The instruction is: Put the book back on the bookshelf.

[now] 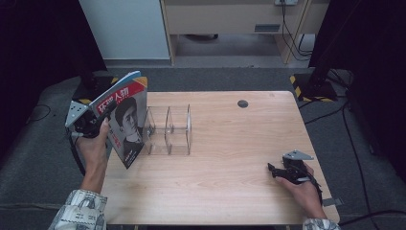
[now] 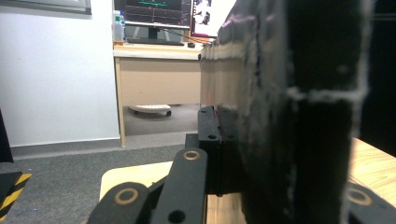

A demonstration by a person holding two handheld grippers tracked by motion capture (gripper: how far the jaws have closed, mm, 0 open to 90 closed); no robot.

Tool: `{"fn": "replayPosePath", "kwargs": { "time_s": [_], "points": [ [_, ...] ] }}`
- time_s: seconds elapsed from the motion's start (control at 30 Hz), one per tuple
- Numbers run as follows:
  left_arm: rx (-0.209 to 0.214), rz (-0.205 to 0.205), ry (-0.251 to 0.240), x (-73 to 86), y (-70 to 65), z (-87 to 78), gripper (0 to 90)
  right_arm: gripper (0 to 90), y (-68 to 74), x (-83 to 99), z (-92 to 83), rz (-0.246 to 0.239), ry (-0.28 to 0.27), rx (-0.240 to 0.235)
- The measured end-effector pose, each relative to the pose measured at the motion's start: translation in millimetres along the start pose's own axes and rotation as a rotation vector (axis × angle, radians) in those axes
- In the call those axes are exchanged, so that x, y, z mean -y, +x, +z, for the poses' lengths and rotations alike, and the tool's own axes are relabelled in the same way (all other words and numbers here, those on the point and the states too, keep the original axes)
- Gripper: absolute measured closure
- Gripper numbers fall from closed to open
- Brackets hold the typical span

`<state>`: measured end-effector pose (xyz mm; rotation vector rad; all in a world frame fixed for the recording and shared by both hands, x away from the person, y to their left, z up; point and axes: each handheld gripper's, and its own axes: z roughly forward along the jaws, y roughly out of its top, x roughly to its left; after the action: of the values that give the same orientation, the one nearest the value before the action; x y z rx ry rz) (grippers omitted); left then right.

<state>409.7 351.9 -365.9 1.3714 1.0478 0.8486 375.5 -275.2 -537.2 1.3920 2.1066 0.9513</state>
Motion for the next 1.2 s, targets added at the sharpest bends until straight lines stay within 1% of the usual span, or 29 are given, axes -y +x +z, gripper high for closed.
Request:
{"fn": "replayPosePath", "kwargs": {
  "time_s": [0.17,0.5,0.53,0.7,0.77,0.8,1.03,1.07,1.2],
  "points": [
    [-0.006,0.002,-0.011,2.2,-2.2,-1.0,86.4,29.1,0.1,0.1,-0.1,-0.001,0.000,0.000],
    [-0.002,0.013,-0.006,4.9,-4.7,1.7,86.4,29.0,0.2,0.2,-0.3,-0.002,-0.001,-0.001],
    [-0.004,0.014,-0.014,6.2,-5.6,1.1,86.4,29.0,0.0,0.5,-0.6,-0.008,-0.001,-0.002],
    [-0.007,0.009,-0.017,9.8,-4.9,0.5,86.4,28.9,0.4,0.8,-0.7,-0.008,0.000,-0.003],
    [-0.008,0.007,-0.018,9.9,-4.6,0.4,86.4,28.9,0.3,0.8,-0.8,-0.010,0.000,-0.003],
    [-0.007,-0.001,-0.021,10.2,-4.0,0.1,86.4,28.9,0.3,0.8,-0.8,-0.010,0.000,-0.004],
    [-0.010,-0.002,-0.022,11.3,-2.8,-0.3,86.4,28.6,0.3,0.9,-0.8,-0.012,-0.001,-0.003],
    [-0.009,-0.006,-0.022,11.1,-2.3,0.2,86.4,28.6,0.3,0.9,-0.8,-0.011,0.000,-0.004],
    [-0.006,0.004,-0.020,10.8,-3.6,0.8,86.4,28.5,0.3,0.9,-0.8,-0.011,0.000,-0.004]
  ]
}}
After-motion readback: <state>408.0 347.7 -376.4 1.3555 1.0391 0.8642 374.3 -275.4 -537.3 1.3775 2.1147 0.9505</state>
